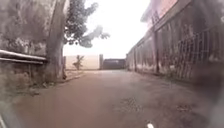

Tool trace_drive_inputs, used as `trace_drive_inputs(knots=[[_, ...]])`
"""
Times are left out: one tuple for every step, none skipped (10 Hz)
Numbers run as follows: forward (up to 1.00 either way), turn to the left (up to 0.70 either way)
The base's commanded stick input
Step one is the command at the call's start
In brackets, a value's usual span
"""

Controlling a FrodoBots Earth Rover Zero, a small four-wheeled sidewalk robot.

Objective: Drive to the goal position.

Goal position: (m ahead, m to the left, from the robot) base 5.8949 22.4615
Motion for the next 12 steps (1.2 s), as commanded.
trace_drive_inputs(knots=[[0.45, -0.19], [0.45, -0.26], [0.45, -0.12], [0.45, -0.02], [0.45, -0.02], [0.45, 0.00], [0.45, 0.00], [0.45, 0.00], [0.45, 0.00], [0.45, 0.00], [0.45, 0.00], [0.45, 0.00]])
